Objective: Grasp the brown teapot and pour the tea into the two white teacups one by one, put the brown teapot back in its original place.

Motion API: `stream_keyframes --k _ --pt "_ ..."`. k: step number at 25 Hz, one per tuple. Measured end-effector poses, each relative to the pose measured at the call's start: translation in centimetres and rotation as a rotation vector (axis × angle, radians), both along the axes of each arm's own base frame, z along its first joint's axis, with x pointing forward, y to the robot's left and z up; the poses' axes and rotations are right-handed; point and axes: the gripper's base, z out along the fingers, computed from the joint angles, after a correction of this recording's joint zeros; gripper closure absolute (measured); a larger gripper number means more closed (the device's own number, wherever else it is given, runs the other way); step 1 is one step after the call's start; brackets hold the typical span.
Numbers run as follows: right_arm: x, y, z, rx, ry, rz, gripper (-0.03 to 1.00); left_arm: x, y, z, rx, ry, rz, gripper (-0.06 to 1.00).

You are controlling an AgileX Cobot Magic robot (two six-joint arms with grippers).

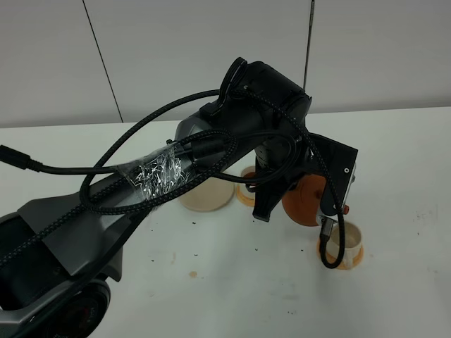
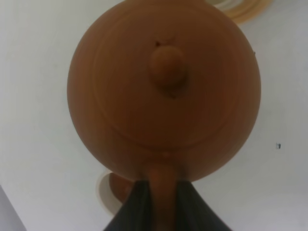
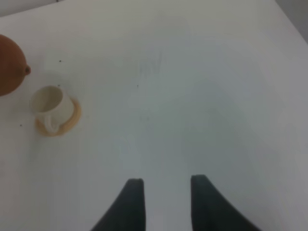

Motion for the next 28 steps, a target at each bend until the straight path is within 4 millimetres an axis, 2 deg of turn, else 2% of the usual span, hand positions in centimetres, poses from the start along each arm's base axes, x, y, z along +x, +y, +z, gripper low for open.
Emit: stream_keyframes --k 13,28 --pt "0.0 0.0 0.0 0.0 0.0 0.0 0.73 0.16 0.26 0.07 0.077 -0.031 -0.093 0.77" --pt "0.0 0.0 0.0 0.0 0.0 0.0 0.73 -0.09 -0.27 0.13 0.09 -0.05 -0.168 0.77"
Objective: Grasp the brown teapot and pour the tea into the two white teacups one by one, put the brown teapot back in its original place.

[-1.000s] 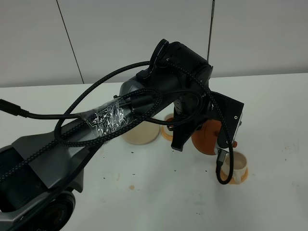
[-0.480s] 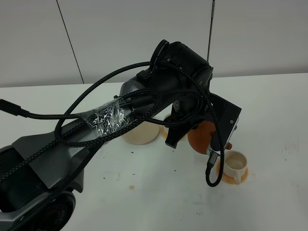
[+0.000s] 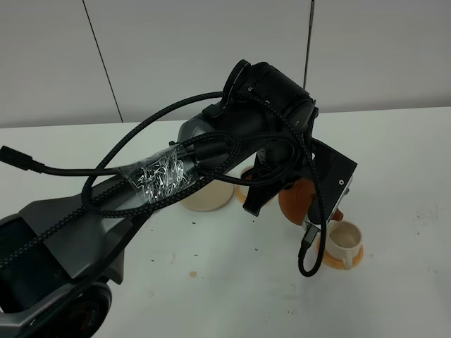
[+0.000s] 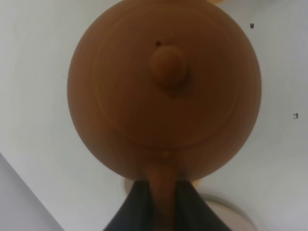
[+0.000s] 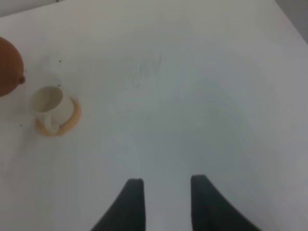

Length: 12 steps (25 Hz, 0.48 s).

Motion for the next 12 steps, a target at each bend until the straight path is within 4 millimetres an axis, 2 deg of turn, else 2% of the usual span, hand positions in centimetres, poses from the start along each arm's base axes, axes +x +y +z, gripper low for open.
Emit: stream_keyframes --k 12 --pt "0.0 0.0 0.0 0.0 0.0 0.0 0.73 -0.73 -0.92 0.19 0.042 -0.053 -0.043 0.77"
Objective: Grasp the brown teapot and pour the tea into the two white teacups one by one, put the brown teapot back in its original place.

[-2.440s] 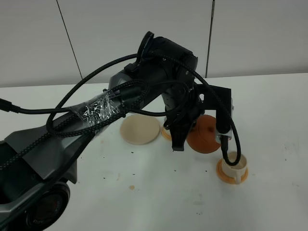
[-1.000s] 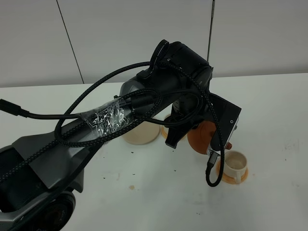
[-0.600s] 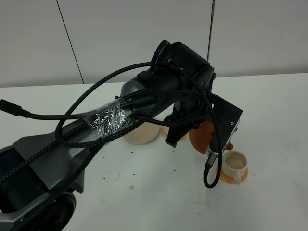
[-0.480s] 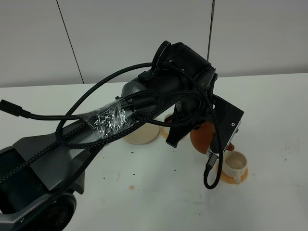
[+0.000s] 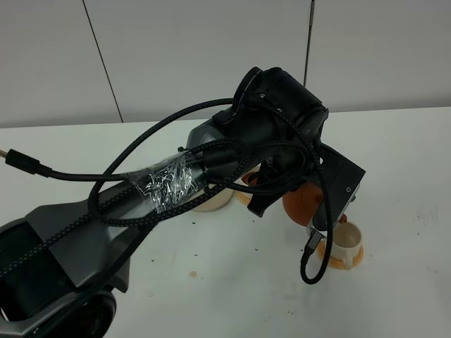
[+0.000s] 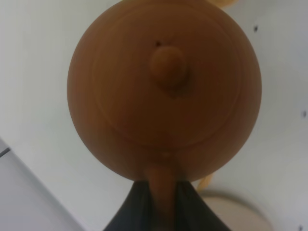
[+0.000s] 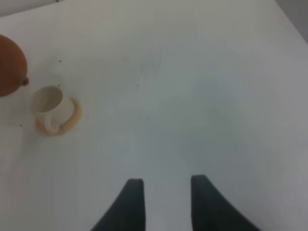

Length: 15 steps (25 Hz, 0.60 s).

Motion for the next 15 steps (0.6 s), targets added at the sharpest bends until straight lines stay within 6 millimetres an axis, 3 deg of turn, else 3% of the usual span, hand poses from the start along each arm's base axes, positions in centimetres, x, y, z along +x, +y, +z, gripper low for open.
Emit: stream_keyframes --k 15 --pt "0.0 0.0 0.0 0.0 0.0 0.0 0.73 -0.04 -0.34 0.24 0.025 -0.055 -0.025 0.77"
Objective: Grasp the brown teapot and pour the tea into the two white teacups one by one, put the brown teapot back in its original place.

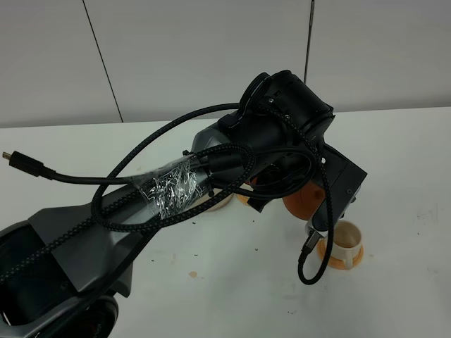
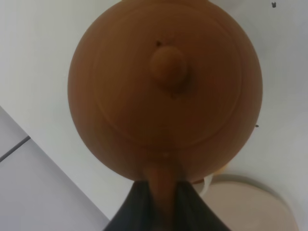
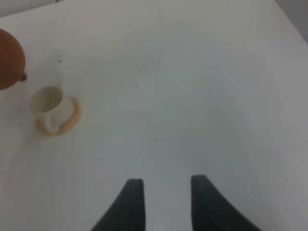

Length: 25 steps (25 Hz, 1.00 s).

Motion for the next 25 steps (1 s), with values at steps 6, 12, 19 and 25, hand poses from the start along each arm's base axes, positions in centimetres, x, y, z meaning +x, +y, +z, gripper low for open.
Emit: stream_keyframes --k 6,12,19,25 --pt "0.0 0.0 0.0 0.0 0.0 0.0 0.73 0.03 -0.03 0.02 0.001 -0.004 -0.009 0.77" --pt "0.0 0.0 0.0 0.0 0.0 0.0 0.73 0.07 -0.07 0.05 0.005 -0.01 -0.024 0.77" --pt "0.0 0.0 0.0 0.0 0.0 0.0 0.73 0.12 -0.15 0.08 -0.002 -0.017 -0.029 0.77" --pt "0.0 0.0 0.0 0.0 0.0 0.0 0.73 0.02 -0.01 0.01 0.033 -0.005 -0.056 0.77"
